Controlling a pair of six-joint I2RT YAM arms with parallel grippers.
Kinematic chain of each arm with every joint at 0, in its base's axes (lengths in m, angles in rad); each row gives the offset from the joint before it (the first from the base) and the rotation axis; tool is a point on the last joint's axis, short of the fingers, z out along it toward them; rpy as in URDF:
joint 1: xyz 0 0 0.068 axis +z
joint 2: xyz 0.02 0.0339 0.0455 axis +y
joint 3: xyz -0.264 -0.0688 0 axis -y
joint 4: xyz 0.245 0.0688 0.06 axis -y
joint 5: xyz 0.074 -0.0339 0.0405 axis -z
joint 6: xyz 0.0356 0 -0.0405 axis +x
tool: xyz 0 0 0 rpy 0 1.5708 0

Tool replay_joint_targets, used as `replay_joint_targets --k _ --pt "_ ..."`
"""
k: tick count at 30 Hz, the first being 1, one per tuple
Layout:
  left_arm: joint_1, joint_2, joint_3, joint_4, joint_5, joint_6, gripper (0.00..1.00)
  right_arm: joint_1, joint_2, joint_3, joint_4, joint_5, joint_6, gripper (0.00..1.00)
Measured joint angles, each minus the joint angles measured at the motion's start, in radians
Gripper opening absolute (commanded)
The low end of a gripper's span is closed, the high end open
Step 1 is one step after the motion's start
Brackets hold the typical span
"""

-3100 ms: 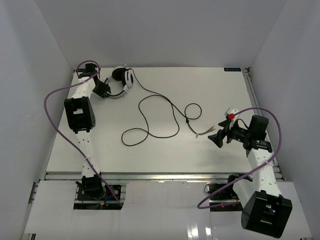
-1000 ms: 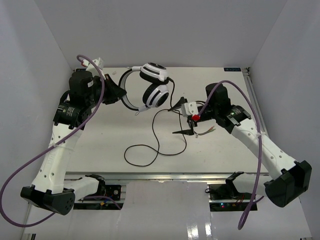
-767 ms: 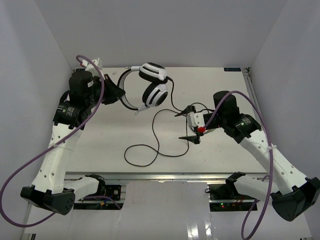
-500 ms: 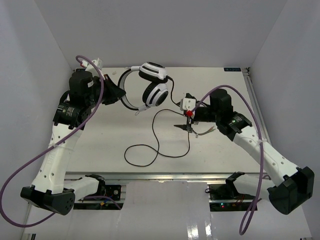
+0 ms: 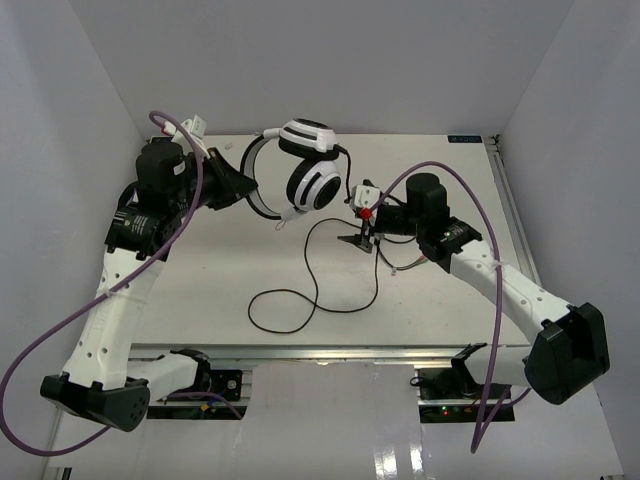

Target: Wrap the headphones

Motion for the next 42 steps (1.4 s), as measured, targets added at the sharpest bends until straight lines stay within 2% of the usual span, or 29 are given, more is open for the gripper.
replay_joint_targets --k 6,9,11,17,20,25,28,32,36,42 --pt "0.000 -0.031 0.000 0.037 -0.008 -0.089 0.00 0.000 0.007 -0.078 0.002 -0.209 -0.023 0.43" --pt "-0.002 -0.061 0.000 0.060 -0.069 -0.179 0.00 0.002 -0.033 -0.162 0.038 -0.211 0.006 0.19" --pt "-0.002 -0.078 -0.004 0.076 -0.117 -0.234 0.00 0.002 -0.073 -0.204 0.053 -0.206 0.027 0.08" --pt "-0.006 -0.060 -0.022 0.106 -0.237 -0.327 0.00 0.002 -0.146 -0.200 0.066 -0.140 0.086 0.08" --pt "-0.008 -0.009 -0.005 0.110 -0.321 -0.300 0.00 0.005 -0.159 -0.123 -0.042 0.002 0.074 0.08" --pt "-0.013 0.119 0.007 0.171 -0.445 -0.126 0.00 0.016 -0.157 0.112 -0.238 0.388 -0.065 0.08" --pt "-0.025 0.144 -0.079 0.201 -0.513 0.012 0.00 0.017 -0.181 0.168 -0.270 0.612 -0.172 0.08" --pt "-0.057 0.172 -0.199 0.177 -0.549 0.162 0.00 0.017 -0.183 0.201 -0.313 0.793 -0.276 0.08" --pt "-0.100 0.209 -0.247 0.150 -0.533 0.271 0.00 0.018 -0.128 0.292 -0.386 0.830 -0.312 0.08" --pt "-0.164 0.234 -0.246 0.162 -0.478 0.333 0.00 0.065 -0.047 0.414 -0.482 0.617 -0.311 0.08"
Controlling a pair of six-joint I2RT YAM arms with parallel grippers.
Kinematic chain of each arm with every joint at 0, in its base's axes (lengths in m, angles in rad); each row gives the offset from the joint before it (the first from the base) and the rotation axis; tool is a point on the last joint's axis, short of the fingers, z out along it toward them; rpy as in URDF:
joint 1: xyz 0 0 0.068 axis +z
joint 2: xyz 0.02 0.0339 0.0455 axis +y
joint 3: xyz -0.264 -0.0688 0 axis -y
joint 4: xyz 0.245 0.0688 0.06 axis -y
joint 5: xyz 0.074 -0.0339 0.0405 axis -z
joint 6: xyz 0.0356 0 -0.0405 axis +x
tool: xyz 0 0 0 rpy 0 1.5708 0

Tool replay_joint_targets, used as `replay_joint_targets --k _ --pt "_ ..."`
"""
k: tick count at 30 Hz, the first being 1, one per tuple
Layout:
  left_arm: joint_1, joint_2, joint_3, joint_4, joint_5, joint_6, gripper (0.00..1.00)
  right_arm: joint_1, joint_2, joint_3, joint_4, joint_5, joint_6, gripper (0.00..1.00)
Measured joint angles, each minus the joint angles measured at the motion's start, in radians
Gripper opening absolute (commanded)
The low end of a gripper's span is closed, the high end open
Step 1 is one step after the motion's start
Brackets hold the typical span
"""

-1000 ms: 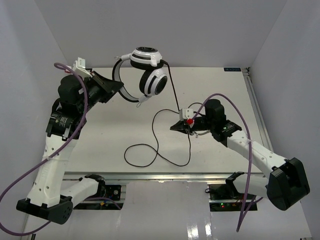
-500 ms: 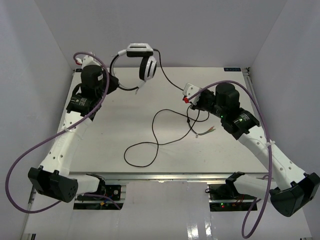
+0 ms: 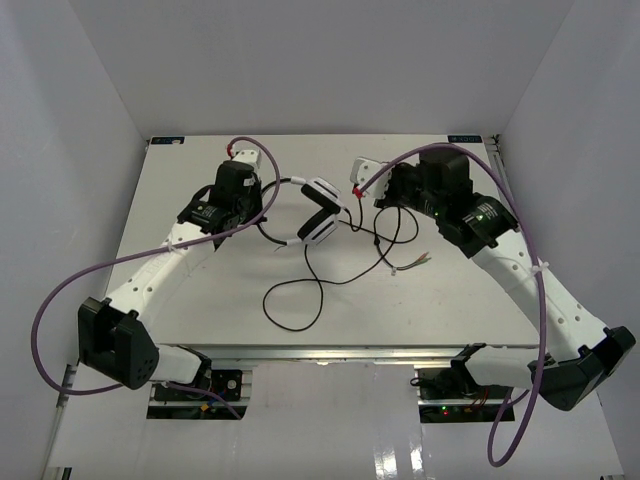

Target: Wrap the headphones

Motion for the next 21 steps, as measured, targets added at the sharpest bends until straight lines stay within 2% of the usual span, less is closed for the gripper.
replay_joint_targets --k 5,8,15,21 --pt "-0.038 0.025 0.018 0.010 0.030 0.013 0.00 0.058 0.017 0.000 -0.121 -0.186 -0.031 0.08" --pt "-0.059 0.042 0.021 0.018 0.049 0.015 0.00 0.064 0.019 0.000 -0.129 -0.210 -0.026 0.08" --pt "-0.130 0.030 -0.019 0.057 0.089 0.081 0.00 0.053 0.064 0.000 0.012 0.005 0.062 0.08" --pt "-0.150 -0.164 -0.217 0.109 0.184 0.179 0.00 0.013 0.097 -0.007 0.085 0.099 0.102 0.08"
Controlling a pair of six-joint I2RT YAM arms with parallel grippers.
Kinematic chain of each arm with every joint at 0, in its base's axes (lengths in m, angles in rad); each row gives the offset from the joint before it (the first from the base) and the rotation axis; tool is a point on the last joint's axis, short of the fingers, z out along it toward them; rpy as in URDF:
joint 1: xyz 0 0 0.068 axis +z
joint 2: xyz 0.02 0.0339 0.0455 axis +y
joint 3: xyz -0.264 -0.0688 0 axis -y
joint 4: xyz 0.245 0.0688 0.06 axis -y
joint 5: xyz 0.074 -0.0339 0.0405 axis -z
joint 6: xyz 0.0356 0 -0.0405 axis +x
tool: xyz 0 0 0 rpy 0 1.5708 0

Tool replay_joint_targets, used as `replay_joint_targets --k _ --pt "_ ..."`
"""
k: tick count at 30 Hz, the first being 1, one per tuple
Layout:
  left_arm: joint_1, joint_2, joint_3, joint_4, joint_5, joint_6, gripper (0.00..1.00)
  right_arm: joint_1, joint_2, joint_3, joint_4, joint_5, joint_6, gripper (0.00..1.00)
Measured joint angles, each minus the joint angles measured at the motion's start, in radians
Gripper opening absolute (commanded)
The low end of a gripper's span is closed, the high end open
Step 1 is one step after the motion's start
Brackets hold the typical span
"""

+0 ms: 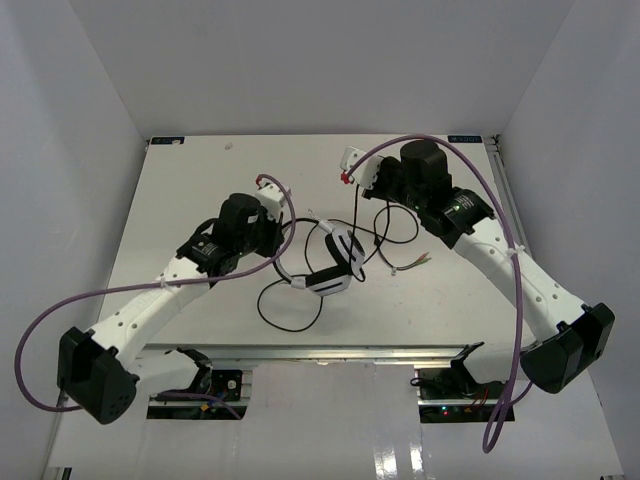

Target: Wrap the headphones

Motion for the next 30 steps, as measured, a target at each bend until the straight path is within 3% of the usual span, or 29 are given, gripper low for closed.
replay_joint_targets --k 6,11,20,30 --pt "0.000 -0.176 -0.041 0.045 0.068 0.106 0.00 -0.047 0.013 -0.026 0.014 -0.032 0.028 0.08" --pt "0.002 -0.231 -0.052 0.102 0.173 0.152 0.00 -0.080 0.024 -0.026 0.009 -0.141 0.070 0.08" --pt "0.001 -0.168 -0.072 0.136 0.335 0.105 0.00 -0.090 0.067 -0.016 -0.022 -0.387 0.161 0.08" --pt "-0.020 -0.049 -0.070 0.146 0.379 0.087 0.00 -0.096 0.076 0.027 -0.027 -0.468 0.228 0.08"
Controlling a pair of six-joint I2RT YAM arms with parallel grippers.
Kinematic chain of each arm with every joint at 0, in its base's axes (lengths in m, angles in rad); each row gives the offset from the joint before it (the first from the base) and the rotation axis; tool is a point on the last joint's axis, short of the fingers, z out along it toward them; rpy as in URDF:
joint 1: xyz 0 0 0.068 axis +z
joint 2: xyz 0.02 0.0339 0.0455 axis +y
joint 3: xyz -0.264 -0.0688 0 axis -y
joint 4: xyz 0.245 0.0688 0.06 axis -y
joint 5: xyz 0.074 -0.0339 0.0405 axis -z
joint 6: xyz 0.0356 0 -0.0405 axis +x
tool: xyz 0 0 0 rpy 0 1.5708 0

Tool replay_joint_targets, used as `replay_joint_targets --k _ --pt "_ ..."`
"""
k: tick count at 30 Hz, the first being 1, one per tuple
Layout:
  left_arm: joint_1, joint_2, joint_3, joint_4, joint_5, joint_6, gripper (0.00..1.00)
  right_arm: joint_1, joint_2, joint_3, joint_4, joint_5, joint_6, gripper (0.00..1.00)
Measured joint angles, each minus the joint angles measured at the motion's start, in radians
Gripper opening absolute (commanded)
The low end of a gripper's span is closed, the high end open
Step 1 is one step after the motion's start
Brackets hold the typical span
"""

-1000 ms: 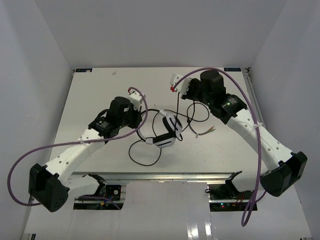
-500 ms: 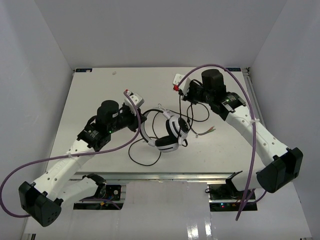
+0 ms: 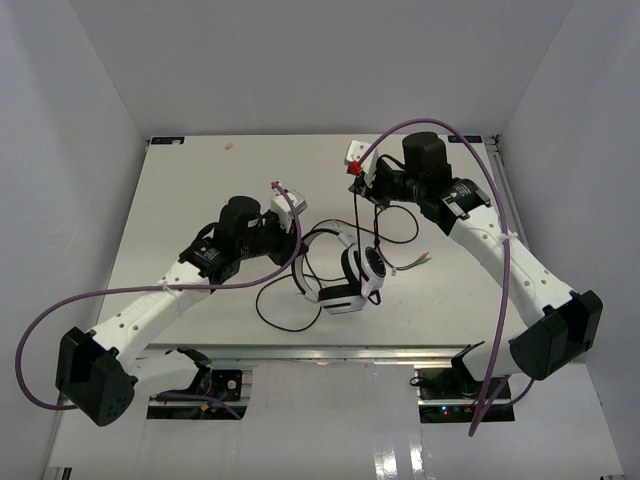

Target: Wrap the headphones

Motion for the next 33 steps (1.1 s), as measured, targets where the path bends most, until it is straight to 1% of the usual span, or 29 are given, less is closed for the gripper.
replay_joint_targets --k 8,13,17,21,28,33 --pt "-0.040 0.083 0.045 -0.003 -0.005 -0.005 0.00 0.000 0.003 0.001 0.013 0.000 0.074 0.08" --pt "-0.054 0.133 0.082 -0.003 -0.018 -0.009 0.00 0.002 0.003 -0.016 0.068 0.044 0.151 0.08" --pt "-0.060 0.195 0.114 -0.005 -0.032 -0.011 0.00 0.022 0.001 -0.064 0.105 0.073 0.183 0.08" --pt "-0.065 0.222 0.141 -0.019 -0.054 -0.010 0.00 0.045 -0.012 -0.129 0.136 0.108 0.185 0.08" --pt "-0.070 0.178 0.146 -0.025 -0.055 -0.014 0.00 0.038 -0.026 -0.191 0.186 0.221 0.183 0.08" --pt "-0.067 0.053 0.114 -0.015 -0.073 -0.039 0.00 -0.016 -0.042 -0.212 0.210 0.222 0.198 0.08"
